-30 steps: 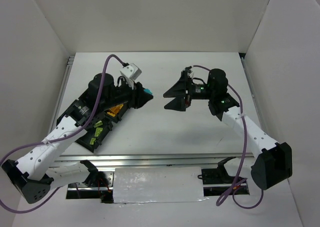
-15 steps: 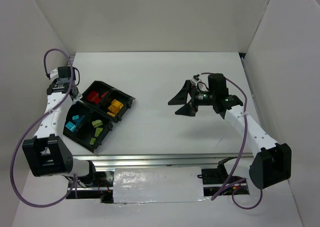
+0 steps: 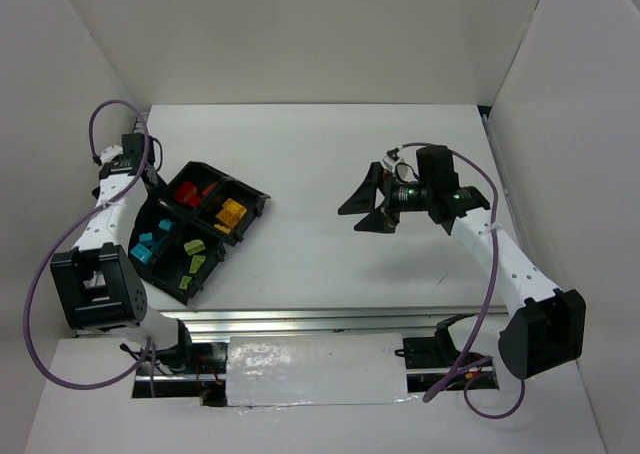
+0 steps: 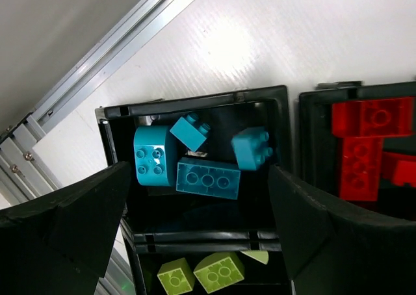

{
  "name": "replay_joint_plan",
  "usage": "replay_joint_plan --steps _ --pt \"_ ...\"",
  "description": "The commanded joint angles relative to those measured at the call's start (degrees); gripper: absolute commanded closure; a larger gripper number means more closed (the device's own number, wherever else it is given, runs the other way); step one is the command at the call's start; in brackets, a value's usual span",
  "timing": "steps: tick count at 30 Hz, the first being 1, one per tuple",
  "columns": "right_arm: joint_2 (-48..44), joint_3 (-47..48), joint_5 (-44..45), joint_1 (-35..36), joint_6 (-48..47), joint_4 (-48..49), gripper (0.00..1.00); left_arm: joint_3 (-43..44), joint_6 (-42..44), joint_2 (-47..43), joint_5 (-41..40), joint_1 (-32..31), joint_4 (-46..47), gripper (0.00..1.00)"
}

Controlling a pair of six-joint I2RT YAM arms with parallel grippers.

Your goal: Sort the legos into containers by color

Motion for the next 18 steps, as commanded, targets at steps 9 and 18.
replay_joint_plan --steps 9,18 --pt "-10.6 24.1 38.4 0.6 -14.6 -27.8 0.01 7.0 13.8 -23.0 22.7 -3.0 -8.7 0.01" --pt "-28.1 32.4 65.1 1.3 -14.9 -43.3 0.00 3.4 3.0 -44.9 22.1 -8.7 -21.5 0.01"
